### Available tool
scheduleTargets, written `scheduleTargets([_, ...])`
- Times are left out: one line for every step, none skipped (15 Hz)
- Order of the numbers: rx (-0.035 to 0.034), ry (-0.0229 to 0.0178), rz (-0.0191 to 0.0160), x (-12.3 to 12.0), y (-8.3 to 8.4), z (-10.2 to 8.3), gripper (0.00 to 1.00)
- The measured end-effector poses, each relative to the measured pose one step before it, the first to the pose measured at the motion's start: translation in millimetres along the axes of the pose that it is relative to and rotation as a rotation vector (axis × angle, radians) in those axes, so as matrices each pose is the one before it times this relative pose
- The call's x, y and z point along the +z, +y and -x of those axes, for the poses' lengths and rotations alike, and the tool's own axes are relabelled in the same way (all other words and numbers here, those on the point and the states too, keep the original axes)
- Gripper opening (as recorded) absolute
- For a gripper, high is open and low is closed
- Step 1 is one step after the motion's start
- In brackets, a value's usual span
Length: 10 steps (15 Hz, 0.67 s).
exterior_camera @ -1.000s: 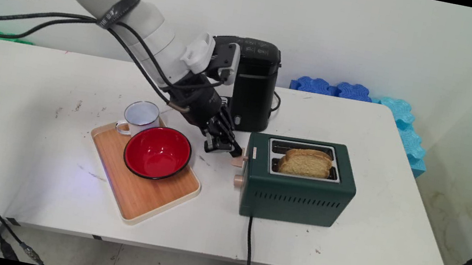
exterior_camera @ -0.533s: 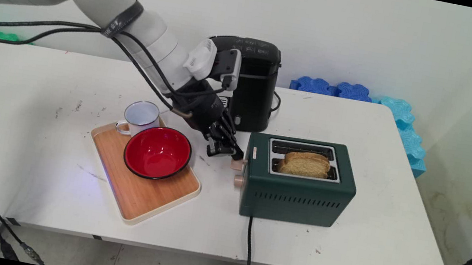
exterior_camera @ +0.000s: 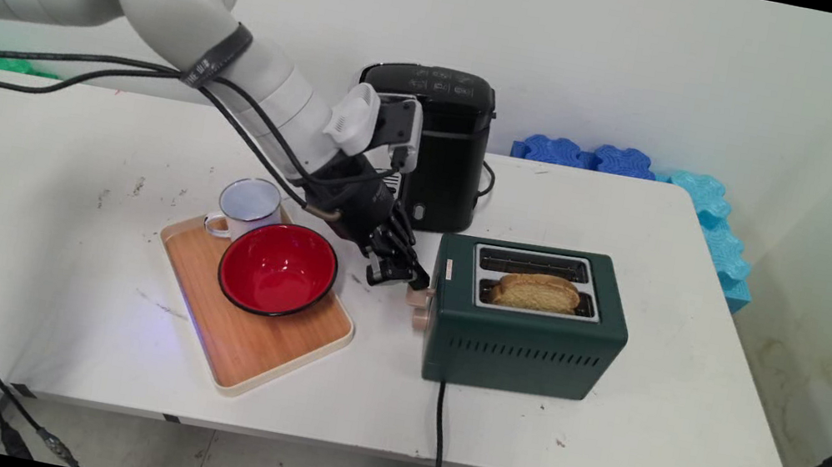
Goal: Press the toaster switch
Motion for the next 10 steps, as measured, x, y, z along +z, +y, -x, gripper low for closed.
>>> scheduleTargets([-0.00337,0.00181,-0.00094,1.82,0.05,1.27,0.00])
scheduleTargets([-0.00223,0.00158,-0.00108,1.50,0.10,1.06,0.00])
scheduleTargets([-0.00303,0.00182,-0.00097,1.63,0.08,1.28,0.00])
scheduleTargets([-0.00300,0.00134,-0.00100,1.55,0.15,1.37,0.00])
scheduleTargets([-0.00169,0.00093,-0.00073,1.10,0.08,0.98,0.00])
scheduleTargets([-0.00208,0.00096,-0.00024,1.02,0.12,0.90,0.00])
scheduleTargets([-0.00214,0.00135,-0.00062,1.24,0.07,1.00,0.00])
scheduleTargets([-0.00154,0.00083,-0.00036,0.72,0.08,0.74,0.00])
scheduleTargets([-0.00257,0.00221,-0.00094,1.13,0.11,1.06,0.00])
scheduleTargets([-0.00192,0.00170,-0.00024,1.01,0.12,0.83,0.00])
